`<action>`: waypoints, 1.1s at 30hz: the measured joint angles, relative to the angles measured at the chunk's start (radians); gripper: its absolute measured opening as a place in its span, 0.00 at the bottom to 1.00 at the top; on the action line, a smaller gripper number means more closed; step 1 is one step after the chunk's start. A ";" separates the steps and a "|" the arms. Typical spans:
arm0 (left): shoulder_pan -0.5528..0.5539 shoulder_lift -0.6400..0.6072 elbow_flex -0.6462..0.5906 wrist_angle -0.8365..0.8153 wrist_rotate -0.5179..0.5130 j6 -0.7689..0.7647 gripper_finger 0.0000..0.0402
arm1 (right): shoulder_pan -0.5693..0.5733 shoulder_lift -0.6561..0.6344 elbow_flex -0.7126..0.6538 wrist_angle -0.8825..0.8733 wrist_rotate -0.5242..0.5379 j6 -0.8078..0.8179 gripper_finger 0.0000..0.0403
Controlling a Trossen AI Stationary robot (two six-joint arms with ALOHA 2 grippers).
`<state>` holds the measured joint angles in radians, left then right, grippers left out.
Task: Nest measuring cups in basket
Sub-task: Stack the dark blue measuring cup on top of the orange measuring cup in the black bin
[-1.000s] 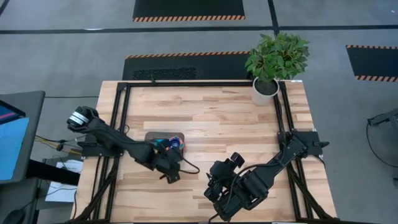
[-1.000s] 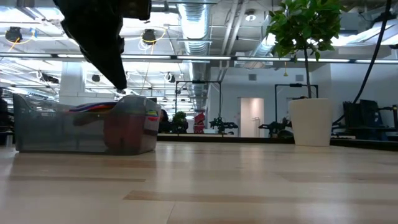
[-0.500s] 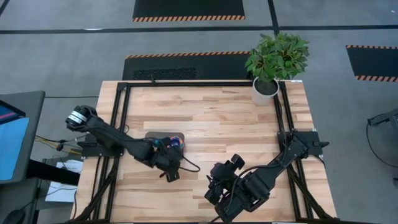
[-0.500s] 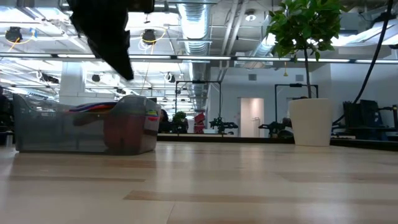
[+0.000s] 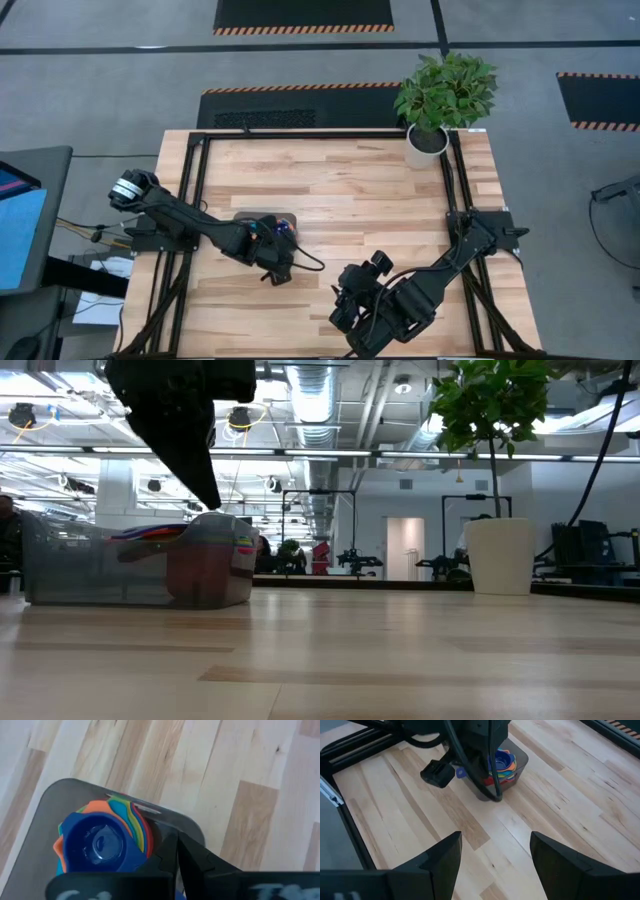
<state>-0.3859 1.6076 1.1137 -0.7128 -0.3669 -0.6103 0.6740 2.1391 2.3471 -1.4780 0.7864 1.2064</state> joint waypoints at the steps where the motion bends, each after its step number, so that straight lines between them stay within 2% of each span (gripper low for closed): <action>1: -0.001 -0.001 0.000 0.006 -0.002 0.000 0.00 | 0.001 0.000 0.000 0.000 0.000 0.000 0.64; 8: 0.003 0.007 -0.003 0.020 0.025 -0.003 0.00 | 0.000 0.000 0.000 -0.002 0.000 -0.001 0.64; 18: 0.005 0.031 -0.005 0.006 -0.007 -0.024 0.00 | 0.006 0.001 0.000 -0.001 -0.001 -0.002 0.64; 23: 0.005 0.040 -0.005 -0.097 0.050 -0.032 0.00 | 0.008 0.001 0.000 0.000 -0.001 -0.002 0.64; 33: 0.003 0.046 0.016 -0.187 0.048 -0.064 0.00 | 0.008 0.001 0.000 0.003 -0.001 -0.002 0.64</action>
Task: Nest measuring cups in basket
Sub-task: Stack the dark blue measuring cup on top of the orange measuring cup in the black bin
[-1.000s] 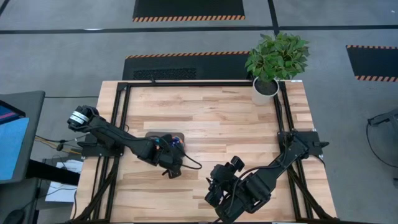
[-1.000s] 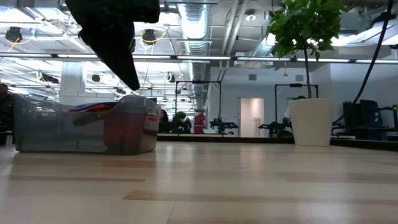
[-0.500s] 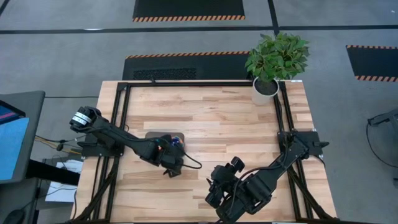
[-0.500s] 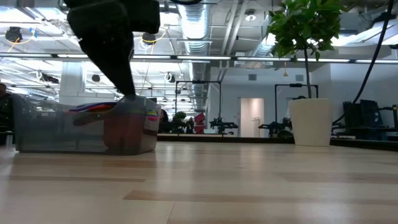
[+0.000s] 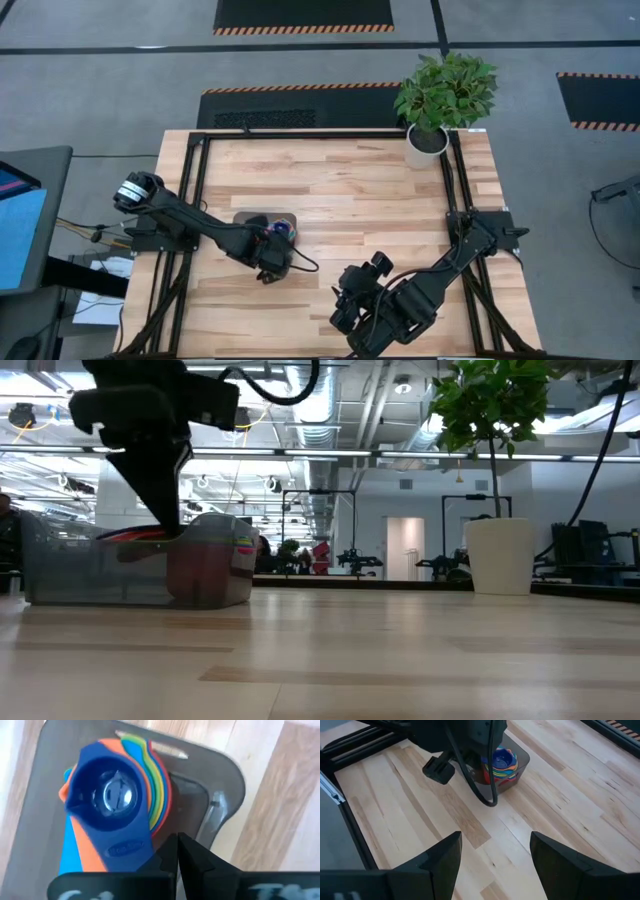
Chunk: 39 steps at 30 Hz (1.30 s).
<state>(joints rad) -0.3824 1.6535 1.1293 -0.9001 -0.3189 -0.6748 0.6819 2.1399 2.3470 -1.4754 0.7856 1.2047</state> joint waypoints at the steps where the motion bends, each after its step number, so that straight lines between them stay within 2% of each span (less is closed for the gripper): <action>1: 0.000 0.000 0.007 -0.023 0.000 0.004 0.00 | 0.000 0.000 0.000 0.000 0.000 0.000 0.64; 8: 0.000 0.000 0.022 -0.182 -0.002 0.017 0.00 | 0.000 0.000 0.000 0.001 0.000 0.000 0.64; 19: 0.000 0.000 0.022 -0.242 -0.087 0.001 0.00 | 0.000 0.000 0.000 0.006 0.000 0.000 0.64; 26: -0.027 -0.001 0.038 -0.215 0.133 0.004 0.00 | 0.000 0.000 0.000 0.007 0.000 0.000 0.64; 31: -0.045 0.000 -0.007 -0.175 0.120 0.016 0.00 | 0.000 0.000 0.000 0.007 0.000 -0.001 0.64; 39: -0.025 0.000 -0.052 -0.147 0.037 0.074 0.00 | 0.000 0.000 0.000 0.011 0.000 -0.001 0.64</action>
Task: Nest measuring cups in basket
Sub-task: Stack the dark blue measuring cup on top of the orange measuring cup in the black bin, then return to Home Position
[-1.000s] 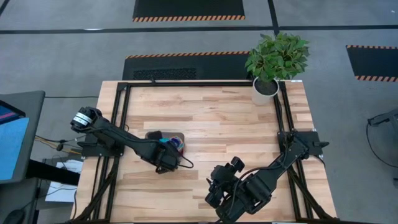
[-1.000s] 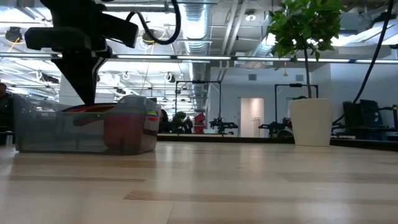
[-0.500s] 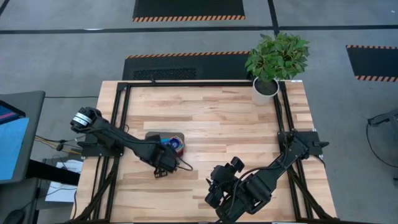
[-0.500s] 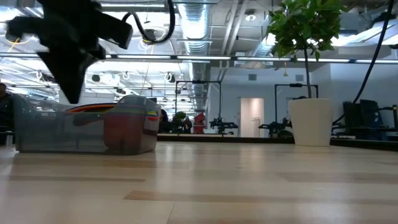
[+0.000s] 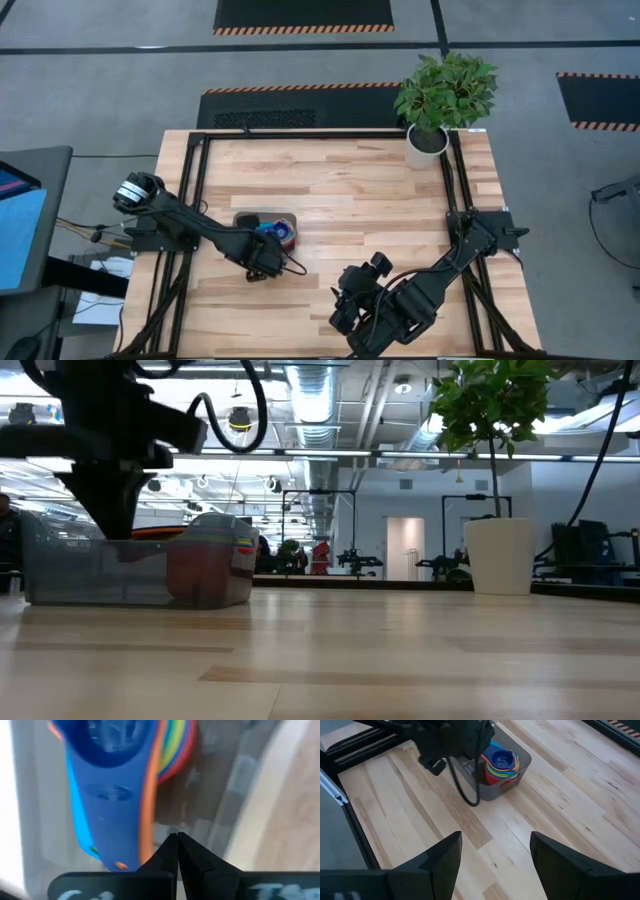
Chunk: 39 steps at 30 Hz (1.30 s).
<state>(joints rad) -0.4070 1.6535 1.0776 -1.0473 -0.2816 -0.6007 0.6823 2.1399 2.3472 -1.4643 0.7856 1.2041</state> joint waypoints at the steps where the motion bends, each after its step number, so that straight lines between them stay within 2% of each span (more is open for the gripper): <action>1: 0.004 0.000 -0.005 0.000 -0.013 0.004 0.00 | 0.000 0.000 0.000 0.003 0.000 0.000 0.64; 11: 0.012 0.000 -0.014 -0.096 -0.102 -0.036 0.00 | 0.012 0.000 0.000 0.023 0.000 0.000 0.64; 17: 0.012 0.000 -0.014 -0.099 -0.155 -0.056 0.00 | 0.011 0.000 0.000 0.023 0.000 0.000 0.64; 23: 0.001 0.000 0.015 -0.151 -0.080 -0.067 0.00 | 0.011 0.000 0.000 0.022 0.000 0.000 0.64; 27: -0.021 0.000 0.110 -0.282 -0.061 -0.109 0.00 | 0.011 0.000 0.000 0.022 0.000 -0.006 0.64; 29: -0.033 0.000 0.187 -0.366 -0.012 -0.120 0.00 | 0.011 0.000 0.000 0.036 0.000 -0.006 0.64; 33: -0.058 0.000 0.361 -0.524 0.168 -0.120 0.00 | 0.002 0.000 0.000 0.088 -0.016 -0.035 0.64; 36: -0.067 -0.003 0.458 -0.512 0.323 -0.134 0.00 | -0.008 0.000 0.000 0.108 -0.078 -0.076 0.64; 38: -0.078 -0.006 0.518 -0.481 0.420 -0.199 0.00 | -0.013 0.002 0.000 0.136 -0.115 -0.087 0.64; 39: -0.084 -0.006 0.541 -0.462 0.454 -0.236 0.00 | -0.013 0.004 0.001 0.147 -0.142 -0.154 0.64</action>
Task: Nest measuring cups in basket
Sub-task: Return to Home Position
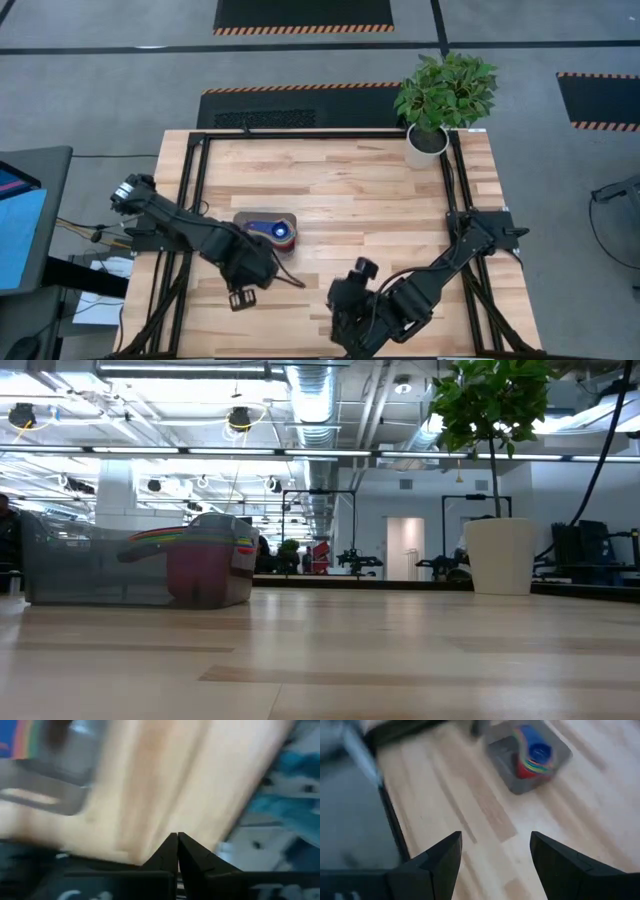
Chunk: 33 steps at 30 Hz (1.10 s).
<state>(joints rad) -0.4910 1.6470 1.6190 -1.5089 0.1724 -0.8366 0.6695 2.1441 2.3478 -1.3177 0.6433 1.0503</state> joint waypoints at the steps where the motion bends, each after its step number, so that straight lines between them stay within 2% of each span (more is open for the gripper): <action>1: -0.007 0.000 0.017 0.016 0.013 -0.002 0.00 | 0.000 0.002 0.000 0.001 -0.040 -0.097 0.64; 2: -0.024 0.000 0.030 0.021 0.007 0.050 0.00 | -0.003 0.003 0.000 0.002 -0.095 -0.184 0.64; 4: -0.064 -0.008 0.052 -0.025 -0.012 0.225 0.00 | -0.009 -0.003 -0.002 -0.001 -0.120 -0.266 0.64; 6: -0.106 -0.039 0.063 -0.071 -0.172 0.285 0.00 | -0.010 -0.043 -0.003 -0.038 -0.147 -0.273 0.64; 8: -0.144 -0.117 0.039 -0.049 -0.306 0.301 0.00 | -0.006 -0.107 -0.001 -0.090 -0.149 -0.276 0.64; 12: -0.230 -0.317 -0.019 -0.040 -0.508 0.246 0.00 | 0.054 -0.204 0.000 -0.151 0.055 -0.303 0.64; 14: -0.280 -0.451 -0.098 0.062 -0.546 0.255 0.00 | 0.088 -0.235 0.000 -0.128 0.140 -0.358 0.64; 16: -0.315 -0.616 -0.220 0.282 -0.579 0.311 0.00 | 0.125 -0.264 0.000 -0.104 0.185 -0.414 0.64; 18: -0.337 -0.771 -0.373 0.508 -0.554 0.395 0.00 | 0.138 -0.277 0.001 -0.073 0.190 -0.473 0.64; 21: -0.340 -0.964 -0.607 0.771 -0.479 0.469 0.00 | 0.151 -0.272 -0.002 -0.022 0.118 -0.561 0.64; 25: -0.330 -1.142 -0.830 0.907 -0.469 0.456 0.00 | 0.122 -0.278 -0.049 0.163 -0.089 -0.808 0.64; 27: -0.330 -1.204 -0.898 0.960 -0.471 0.438 0.00 | 0.099 -0.290 -0.098 0.264 -0.223 -0.926 0.64; 29: -0.330 -1.241 -0.941 1.000 -0.473 0.458 0.00 | 0.068 -0.318 -0.151 0.328 -0.320 -0.977 0.64; 33: -0.330 -1.257 -0.965 1.026 -0.529 0.519 0.00 | 0.024 -0.436 -0.344 0.483 -0.383 -0.978 0.64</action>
<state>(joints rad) -0.8211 0.3904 0.6540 -0.4824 -0.3569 -0.3180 0.6934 1.7085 2.0043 -0.8347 0.2604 0.0719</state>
